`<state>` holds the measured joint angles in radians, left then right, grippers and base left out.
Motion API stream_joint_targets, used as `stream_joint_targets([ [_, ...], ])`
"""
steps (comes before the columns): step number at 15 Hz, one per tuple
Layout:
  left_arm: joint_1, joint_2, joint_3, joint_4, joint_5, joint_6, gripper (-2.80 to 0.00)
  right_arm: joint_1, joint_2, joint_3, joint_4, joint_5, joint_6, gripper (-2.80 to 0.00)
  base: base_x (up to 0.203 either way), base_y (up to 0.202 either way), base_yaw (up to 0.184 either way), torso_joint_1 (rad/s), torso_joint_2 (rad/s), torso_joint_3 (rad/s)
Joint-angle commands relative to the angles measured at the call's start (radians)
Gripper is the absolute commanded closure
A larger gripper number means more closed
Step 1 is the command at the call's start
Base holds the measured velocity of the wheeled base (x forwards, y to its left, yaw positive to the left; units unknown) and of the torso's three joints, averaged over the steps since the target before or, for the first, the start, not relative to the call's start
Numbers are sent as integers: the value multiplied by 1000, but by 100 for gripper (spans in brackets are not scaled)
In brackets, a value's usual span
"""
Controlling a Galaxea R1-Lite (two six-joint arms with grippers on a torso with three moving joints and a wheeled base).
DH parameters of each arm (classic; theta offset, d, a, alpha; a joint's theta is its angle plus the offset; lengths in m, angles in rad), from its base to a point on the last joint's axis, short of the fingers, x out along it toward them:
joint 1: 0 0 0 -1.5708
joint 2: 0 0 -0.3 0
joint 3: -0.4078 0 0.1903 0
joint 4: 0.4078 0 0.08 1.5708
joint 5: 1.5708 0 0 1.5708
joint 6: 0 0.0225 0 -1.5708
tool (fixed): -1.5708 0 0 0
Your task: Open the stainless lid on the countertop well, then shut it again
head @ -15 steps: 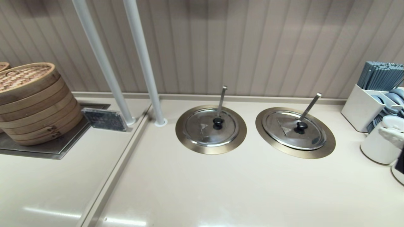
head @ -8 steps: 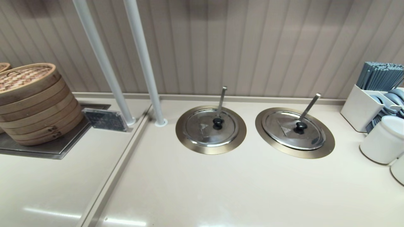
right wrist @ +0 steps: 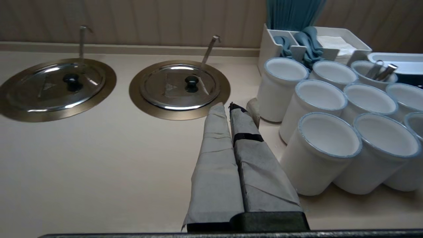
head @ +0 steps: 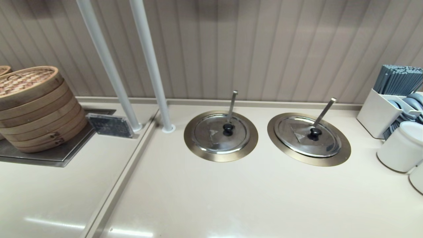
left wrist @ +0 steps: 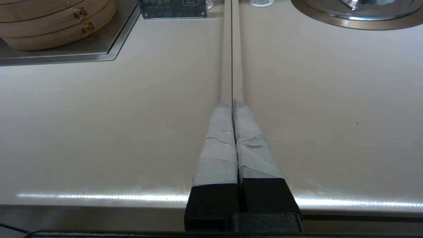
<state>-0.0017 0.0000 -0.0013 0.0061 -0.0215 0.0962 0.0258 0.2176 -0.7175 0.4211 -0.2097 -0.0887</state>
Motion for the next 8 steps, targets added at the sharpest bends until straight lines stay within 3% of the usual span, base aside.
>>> stream_joint_targets([
  [1, 0, 0, 0, 0, 1, 0, 0, -13, -177, 67, 17, 124, -12, 0, 0, 0, 0, 0, 0, 0],
  [5, 0, 0, 0, 0, 0, 0, 0, -19, -219, 392, -50, 262, 10, 0, 0, 0, 0, 0, 0, 0],
  [8, 0, 0, 0, 0, 0, 1, 0, -19, -217, 667, -387, 294, 21, 0, 0, 0, 0, 0, 0, 0],
])
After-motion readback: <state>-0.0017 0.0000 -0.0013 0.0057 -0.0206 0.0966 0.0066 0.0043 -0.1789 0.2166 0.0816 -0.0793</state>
